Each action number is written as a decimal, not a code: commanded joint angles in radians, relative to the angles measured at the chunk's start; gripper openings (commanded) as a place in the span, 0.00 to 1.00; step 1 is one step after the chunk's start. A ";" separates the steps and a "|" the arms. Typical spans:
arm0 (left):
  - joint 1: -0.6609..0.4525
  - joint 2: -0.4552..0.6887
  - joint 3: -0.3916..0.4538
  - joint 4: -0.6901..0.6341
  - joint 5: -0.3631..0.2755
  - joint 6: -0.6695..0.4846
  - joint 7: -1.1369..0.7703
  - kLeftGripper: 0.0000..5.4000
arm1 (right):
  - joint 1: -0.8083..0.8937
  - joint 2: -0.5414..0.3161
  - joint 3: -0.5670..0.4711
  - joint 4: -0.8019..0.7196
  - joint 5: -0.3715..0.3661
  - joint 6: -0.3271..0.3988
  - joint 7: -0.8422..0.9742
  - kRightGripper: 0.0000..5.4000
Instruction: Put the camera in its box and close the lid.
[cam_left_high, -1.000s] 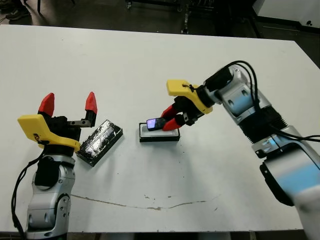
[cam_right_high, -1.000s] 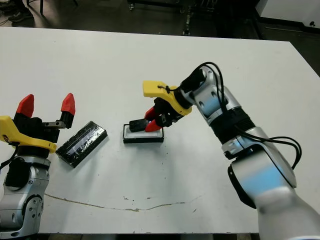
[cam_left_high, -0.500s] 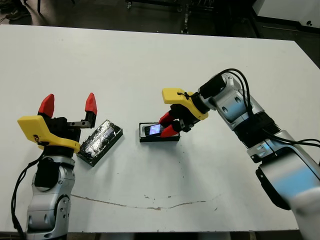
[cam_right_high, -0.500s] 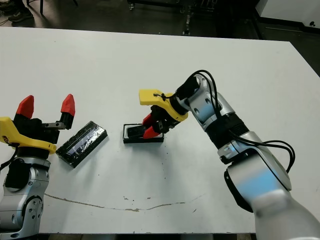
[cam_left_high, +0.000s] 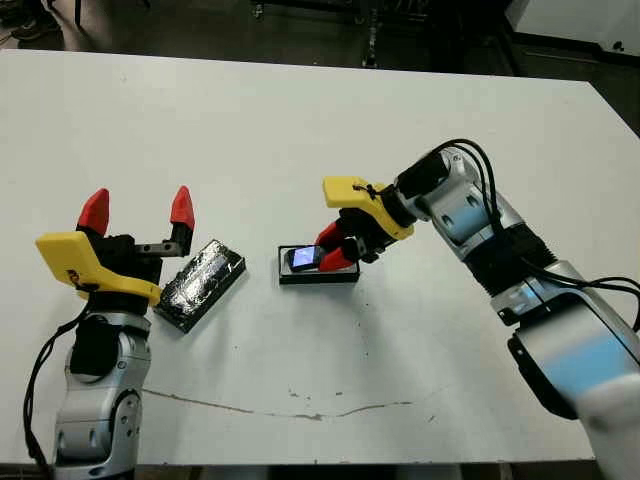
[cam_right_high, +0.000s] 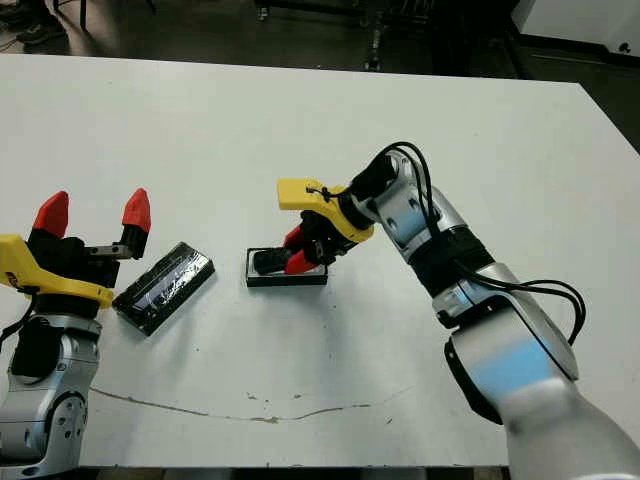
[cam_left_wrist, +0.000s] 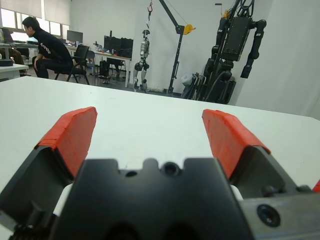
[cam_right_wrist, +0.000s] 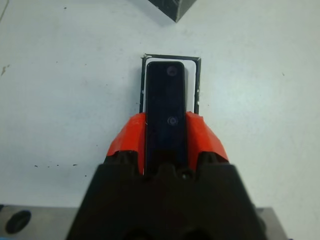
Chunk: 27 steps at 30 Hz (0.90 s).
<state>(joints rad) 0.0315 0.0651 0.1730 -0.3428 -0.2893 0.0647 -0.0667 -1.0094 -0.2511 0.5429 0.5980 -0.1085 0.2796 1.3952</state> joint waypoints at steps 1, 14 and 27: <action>0.008 -0.004 -0.002 0.003 0.004 0.003 0.001 1.00 | -0.022 -0.003 -0.010 0.010 -0.010 -0.012 -0.006 0.31; 0.009 -0.013 -0.003 0.006 0.013 -0.007 0.004 1.00 | -0.021 0.006 -0.006 0.018 -0.032 -0.027 -0.004 0.31; 0.013 -0.019 0.000 0.006 0.011 -0.011 -0.001 1.00 | -0.020 0.015 0.008 0.004 -0.058 0.008 0.002 0.31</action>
<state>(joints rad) 0.0337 0.0452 0.1726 -0.3428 -0.2846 0.0590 -0.0657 -1.0159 -0.2347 0.5441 0.6088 -0.1597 0.2738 1.3930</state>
